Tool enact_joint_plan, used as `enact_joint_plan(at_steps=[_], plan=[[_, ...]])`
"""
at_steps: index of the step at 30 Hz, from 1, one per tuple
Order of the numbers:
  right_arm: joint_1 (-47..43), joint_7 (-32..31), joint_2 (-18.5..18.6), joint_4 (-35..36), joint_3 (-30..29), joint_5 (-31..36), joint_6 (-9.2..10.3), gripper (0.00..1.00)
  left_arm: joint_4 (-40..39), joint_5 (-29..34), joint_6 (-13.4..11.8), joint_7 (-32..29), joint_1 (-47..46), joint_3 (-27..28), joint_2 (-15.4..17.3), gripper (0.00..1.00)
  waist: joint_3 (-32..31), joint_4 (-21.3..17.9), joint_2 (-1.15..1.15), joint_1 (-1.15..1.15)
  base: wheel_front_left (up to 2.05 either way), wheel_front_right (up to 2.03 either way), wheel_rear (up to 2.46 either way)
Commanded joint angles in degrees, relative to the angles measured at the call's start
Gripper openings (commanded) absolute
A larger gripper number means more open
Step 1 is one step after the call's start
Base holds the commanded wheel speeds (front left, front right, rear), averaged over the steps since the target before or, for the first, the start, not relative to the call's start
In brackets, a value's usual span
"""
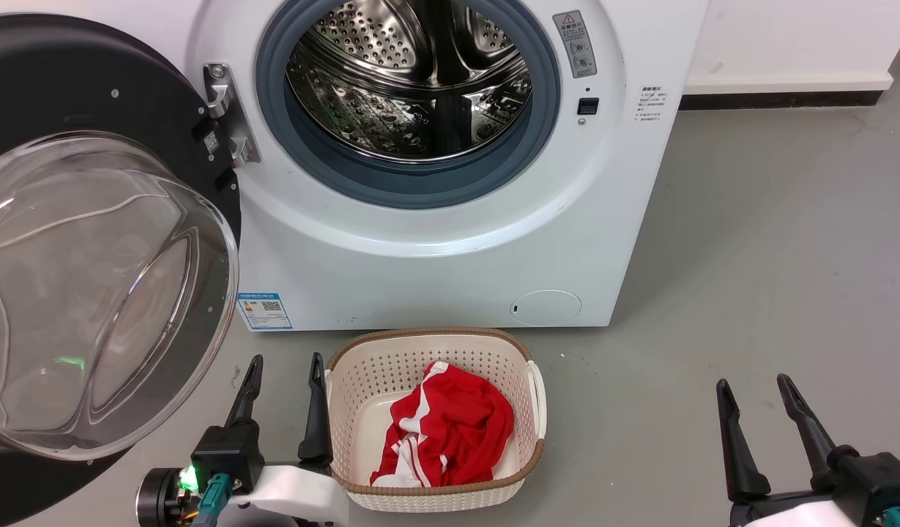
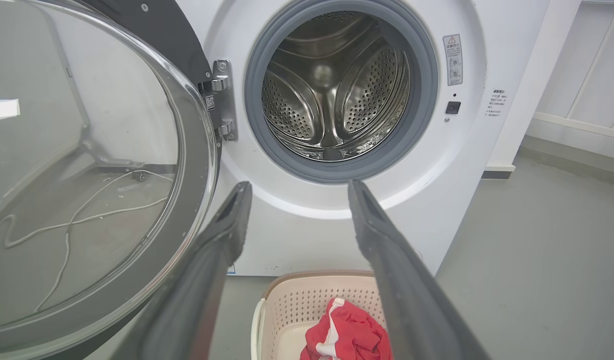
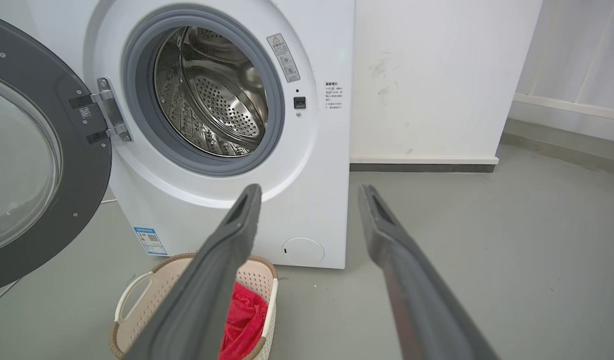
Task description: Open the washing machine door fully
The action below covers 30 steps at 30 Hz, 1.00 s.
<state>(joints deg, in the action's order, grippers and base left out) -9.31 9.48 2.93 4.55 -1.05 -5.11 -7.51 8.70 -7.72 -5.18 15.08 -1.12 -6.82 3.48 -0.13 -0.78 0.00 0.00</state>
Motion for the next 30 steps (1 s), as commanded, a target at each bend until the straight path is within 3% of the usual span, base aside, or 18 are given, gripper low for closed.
enact_joint_plan(at_steps=[1, 12, 13, 16, 30], plan=[[-0.3, -0.1, -0.1, 0.3, 0.0, -0.5, 0.04, 1.0, 0.0, 0.3, 0.0, 0.1, 0.3, 0.2, -0.1, 1.0, 0.0, 0.1, 0.0, 0.0, 0.0, 0.0, 0.0], [0.0, -0.1, -0.1, 0.1, 0.2, -0.7, 0.04, 1.0, -0.4, 0.3, 0.1, 0.1, 0.9, 0.9, -0.2, 1.0, 0.1, -0.1, 0.0, 0.0, 0.0, 0.0, 0.0], [-0.1, -0.2, 0.0, -0.2, 0.1, -0.2, 0.0, 0.0, 0.0, 0.3, 0.2, 0.0, 0.1, 0.7, -0.2, 0.0, 0.1, -0.1, 0.0, 0.0, 0.0, 0.0, 0.0], [-0.4, -0.2, 0.0, -1.4, 0.4, -1.1, 0.0, 0.0, 1.3, -0.6, 0.3, -0.4, 0.5, 0.8, -0.3, 0.0, 0.1, -0.1, 0.0, 0.0, 0.0, 0.0, 0.0], [2.7, -2.2, 1.1, -4.5, 0.5, -18.6, 0.0, 0.0, 2.0, -16.3, 2.6, -4.5, -0.7, 3.2, -0.3, 0.0, 0.1, 0.0, 0.0, 0.0, 0.0, 0.0, 0.0]])
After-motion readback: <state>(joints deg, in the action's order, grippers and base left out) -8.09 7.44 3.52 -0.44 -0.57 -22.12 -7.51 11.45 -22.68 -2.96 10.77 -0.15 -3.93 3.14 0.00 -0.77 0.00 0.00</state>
